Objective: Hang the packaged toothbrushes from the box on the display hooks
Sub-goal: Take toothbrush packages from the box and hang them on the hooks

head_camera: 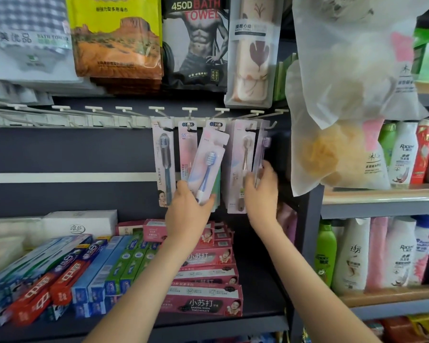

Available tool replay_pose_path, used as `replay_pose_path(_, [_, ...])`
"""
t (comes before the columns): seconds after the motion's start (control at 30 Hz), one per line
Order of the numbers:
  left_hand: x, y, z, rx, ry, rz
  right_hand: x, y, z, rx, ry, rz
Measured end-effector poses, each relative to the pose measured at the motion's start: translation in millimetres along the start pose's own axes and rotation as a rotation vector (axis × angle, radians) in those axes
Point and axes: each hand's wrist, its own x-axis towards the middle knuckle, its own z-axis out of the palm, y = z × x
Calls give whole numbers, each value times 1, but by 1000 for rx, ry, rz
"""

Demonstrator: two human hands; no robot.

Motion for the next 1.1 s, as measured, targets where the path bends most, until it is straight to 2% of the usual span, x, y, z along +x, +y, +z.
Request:
replay_pose_path(0.1, [-9,11,4,28,-12,49,-37,-18,-1,270,-216,-51])
replay_pose_path(0.17, [-15,15,7,33,-34,119,-44,-22,1,283,-290,-79])
replay_pose_path(0.33, [-29,16,10,8,-193,270,-31,-29,-2,294,-227,46])
replay_pose_path(0.43, [-30,13,12,-51,-221,287,-32,-29,-2,271,-224,22])
replay_pose_path(0.57, [-24,11,22,-69,-199,396,-29,-28,4,51,-126,7])
replay_pose_path(0.67, [-18,14,23,-115,-298,443,-18,-25,1,2,-103,56])
replay_pose_path(0.77, [-2,18,19,-81,-374,630,-4,-23,-9,-18,-92,80])
replay_pose_path(0.97, [61,22,35,228,-107,820,23,-6,-15,-189,-21,1])
replay_pose_path(1.1, [89,39,59,372,-55,825,38,3,-7,-345,38,-119])
